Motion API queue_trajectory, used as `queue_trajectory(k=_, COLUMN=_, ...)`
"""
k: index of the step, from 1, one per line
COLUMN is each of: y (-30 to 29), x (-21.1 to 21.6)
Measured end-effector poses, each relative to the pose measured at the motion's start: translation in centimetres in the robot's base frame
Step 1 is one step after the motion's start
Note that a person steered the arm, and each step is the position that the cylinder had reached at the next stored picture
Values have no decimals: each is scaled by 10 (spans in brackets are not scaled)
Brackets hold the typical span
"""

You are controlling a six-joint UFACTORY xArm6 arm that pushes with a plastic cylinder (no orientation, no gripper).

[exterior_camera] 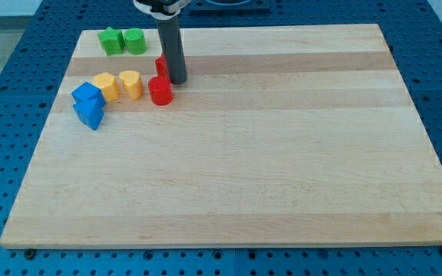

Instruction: Move the red star close to the green star

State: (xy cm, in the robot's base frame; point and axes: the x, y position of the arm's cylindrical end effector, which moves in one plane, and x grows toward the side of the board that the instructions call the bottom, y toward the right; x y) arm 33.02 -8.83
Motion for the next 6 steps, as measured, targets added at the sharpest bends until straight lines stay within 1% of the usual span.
queue_trajectory(k=2, y=4, x=-18)
queue_trajectory(k=3, y=1, x=-35)
queue_trajectory(k=6, y=-80, x=-41)
